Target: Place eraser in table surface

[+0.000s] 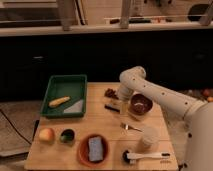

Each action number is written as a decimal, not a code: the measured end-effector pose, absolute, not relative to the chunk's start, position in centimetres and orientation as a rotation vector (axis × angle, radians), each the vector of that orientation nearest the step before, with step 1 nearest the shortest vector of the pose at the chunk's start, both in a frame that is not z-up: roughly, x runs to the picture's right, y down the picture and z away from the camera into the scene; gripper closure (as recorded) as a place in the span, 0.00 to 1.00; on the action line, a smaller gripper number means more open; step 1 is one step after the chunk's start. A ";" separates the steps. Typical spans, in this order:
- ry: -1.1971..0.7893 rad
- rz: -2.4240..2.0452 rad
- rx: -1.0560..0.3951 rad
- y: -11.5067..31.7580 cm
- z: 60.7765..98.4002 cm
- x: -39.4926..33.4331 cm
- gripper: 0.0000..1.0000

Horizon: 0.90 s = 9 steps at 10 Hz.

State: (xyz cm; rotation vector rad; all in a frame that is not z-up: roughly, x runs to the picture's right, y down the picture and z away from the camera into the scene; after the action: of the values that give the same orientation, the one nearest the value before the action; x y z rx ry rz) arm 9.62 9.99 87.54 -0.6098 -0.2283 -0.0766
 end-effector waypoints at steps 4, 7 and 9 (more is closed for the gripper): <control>-0.222 -0.070 -0.648 11.1 89.8 8.9 0.20; -0.210 -0.064 -0.677 12.2 90.9 8.6 0.20; -0.204 -0.060 -0.696 12.8 91.5 8.5 0.20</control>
State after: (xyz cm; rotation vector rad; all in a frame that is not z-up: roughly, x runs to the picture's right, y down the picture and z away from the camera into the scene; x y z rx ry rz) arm 8.46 12.81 91.51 -0.6963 -0.2041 -0.0601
